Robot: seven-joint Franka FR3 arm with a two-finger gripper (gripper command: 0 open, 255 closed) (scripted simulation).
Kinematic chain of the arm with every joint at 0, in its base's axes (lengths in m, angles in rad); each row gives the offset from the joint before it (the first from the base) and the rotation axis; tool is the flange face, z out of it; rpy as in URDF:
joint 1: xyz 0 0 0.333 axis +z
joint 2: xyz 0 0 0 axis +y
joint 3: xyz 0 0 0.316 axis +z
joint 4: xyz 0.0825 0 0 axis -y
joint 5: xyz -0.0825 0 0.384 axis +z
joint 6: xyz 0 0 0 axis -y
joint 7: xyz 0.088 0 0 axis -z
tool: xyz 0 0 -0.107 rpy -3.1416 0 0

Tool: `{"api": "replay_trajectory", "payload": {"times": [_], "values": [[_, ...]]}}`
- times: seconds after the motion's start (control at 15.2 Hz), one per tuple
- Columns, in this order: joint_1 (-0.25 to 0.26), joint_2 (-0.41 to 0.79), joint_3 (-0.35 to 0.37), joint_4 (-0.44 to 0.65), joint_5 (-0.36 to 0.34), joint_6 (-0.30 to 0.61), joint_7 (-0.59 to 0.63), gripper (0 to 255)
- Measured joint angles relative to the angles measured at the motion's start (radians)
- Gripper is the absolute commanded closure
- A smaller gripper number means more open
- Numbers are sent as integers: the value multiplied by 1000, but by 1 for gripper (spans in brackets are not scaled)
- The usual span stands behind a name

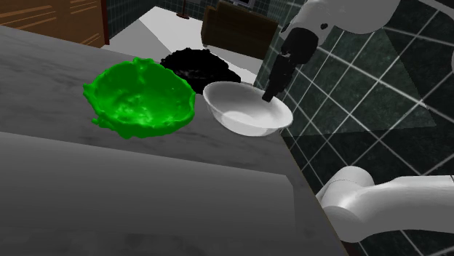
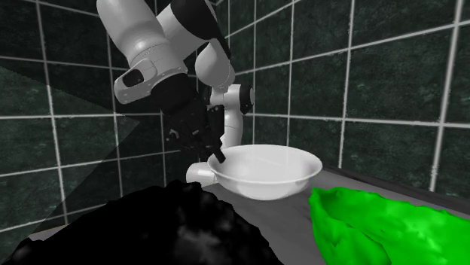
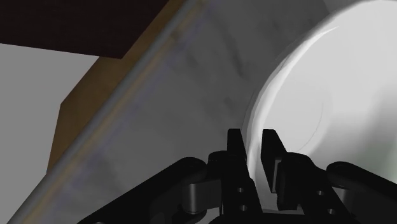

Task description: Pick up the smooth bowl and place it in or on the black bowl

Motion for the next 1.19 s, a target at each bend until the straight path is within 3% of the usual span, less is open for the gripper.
{"api": "replay_trajectory", "payload": {"times": [1.19], "values": [[24, 102, -18, 313, 26, -183, 107, 255]]}}
